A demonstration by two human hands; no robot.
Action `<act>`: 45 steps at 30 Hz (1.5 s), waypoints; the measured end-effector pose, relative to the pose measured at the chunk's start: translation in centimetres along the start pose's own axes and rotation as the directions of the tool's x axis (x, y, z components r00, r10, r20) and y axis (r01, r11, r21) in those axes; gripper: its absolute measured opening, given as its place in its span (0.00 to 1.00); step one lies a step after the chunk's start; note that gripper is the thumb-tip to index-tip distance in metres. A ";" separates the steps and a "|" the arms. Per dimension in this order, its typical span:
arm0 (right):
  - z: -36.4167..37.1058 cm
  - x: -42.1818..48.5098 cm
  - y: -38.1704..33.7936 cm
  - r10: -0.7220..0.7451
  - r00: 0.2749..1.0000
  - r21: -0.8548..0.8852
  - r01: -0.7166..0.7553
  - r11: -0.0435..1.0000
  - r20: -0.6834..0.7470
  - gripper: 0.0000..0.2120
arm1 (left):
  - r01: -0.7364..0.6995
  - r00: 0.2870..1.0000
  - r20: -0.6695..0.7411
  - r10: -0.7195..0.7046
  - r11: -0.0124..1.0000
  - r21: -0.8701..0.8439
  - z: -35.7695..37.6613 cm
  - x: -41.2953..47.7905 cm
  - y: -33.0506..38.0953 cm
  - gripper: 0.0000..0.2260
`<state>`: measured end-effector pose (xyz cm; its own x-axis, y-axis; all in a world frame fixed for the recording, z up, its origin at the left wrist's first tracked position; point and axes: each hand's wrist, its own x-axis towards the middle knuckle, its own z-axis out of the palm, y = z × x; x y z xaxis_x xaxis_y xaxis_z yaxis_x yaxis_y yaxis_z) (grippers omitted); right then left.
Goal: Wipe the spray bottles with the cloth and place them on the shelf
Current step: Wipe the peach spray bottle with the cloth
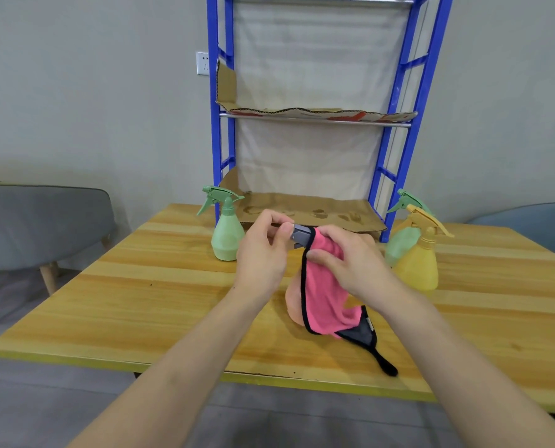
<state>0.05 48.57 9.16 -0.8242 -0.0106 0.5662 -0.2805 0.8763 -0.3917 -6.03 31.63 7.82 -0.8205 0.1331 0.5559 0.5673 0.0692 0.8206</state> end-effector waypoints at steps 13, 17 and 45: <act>1.0 -1.5 1.3 0.044 0.989 0.129 -0.026 0.991 -0.140 0.12 | 0.035 0.999 0.015 -0.034 0.998 -0.056 0.4 0.1 0.4 0.04; 1.4 -1.5 0.5 0.067 0.974 0.135 -0.039 0.990 -0.216 0.19 | 0.046 0.999 0.026 -0.045 0.999 -0.025 0.3 0.3 0.5 0.04; -1.0 -4.4 -1.6 0.228 0.971 0.473 -0.170 0.865 -0.069 0.11 | 0.296 0.952 0.133 -0.277 0.942 -0.158 1.9 -0.5 2.4 0.11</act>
<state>4.66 47.69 8.02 -0.8306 0.2227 0.5104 -0.3354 0.5316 -0.7777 -4.07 33.57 9.26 -0.9286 0.2387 0.2841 0.2799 -0.0521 0.9586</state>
